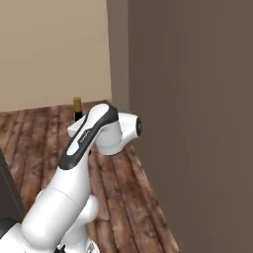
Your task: There is a wine glass and glass cup on the dining counter. Place the wine bottle next to the wine glass and the juice bottle next to the glass cup.
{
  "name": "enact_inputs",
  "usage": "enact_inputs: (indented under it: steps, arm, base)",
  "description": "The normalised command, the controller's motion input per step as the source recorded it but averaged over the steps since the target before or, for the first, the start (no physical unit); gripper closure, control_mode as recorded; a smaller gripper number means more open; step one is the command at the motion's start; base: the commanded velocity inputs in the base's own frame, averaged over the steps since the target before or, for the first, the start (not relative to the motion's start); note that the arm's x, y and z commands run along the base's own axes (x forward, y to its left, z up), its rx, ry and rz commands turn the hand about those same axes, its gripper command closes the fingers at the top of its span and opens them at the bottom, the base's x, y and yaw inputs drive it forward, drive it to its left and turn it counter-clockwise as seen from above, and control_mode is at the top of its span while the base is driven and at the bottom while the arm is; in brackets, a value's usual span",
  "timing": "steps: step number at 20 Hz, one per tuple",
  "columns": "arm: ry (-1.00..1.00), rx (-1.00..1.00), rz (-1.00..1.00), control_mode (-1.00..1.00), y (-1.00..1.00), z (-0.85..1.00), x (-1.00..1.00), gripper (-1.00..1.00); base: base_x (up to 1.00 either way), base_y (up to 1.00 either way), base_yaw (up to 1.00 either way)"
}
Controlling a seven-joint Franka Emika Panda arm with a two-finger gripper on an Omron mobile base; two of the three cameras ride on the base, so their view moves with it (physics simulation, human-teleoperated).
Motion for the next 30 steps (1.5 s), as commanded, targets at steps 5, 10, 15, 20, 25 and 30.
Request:
enact_inputs:
  steps: [5,10,15,20,25,30]
  arm:
    - [0.00,0.00,0.00,1.00,0.00,0.00,0.00,1.00]
    - [0.00,0.00,0.00,1.00,0.00,0.00,0.00,1.00]
    - [0.00,0.00,0.00,1.00,0.00,0.00,0.00,1.00]
    - [0.00,0.00,0.00,1.00,0.00,0.00,0.00,1.00]
    - [0.00,0.00,0.00,1.00,0.00,0.00,0.00,1.00]
    - [0.00,0.00,0.00,1.00,0.00,0.00,0.00,1.00]
  base:
    - [0.68,-0.04,0.37]
    - [0.56,0.00,0.46]
    - [0.57,0.00,0.45]
    - [0.76,-0.06,0.16]
    - [0.82,-0.08,0.07]
    - [0.82,-0.08,0.06]
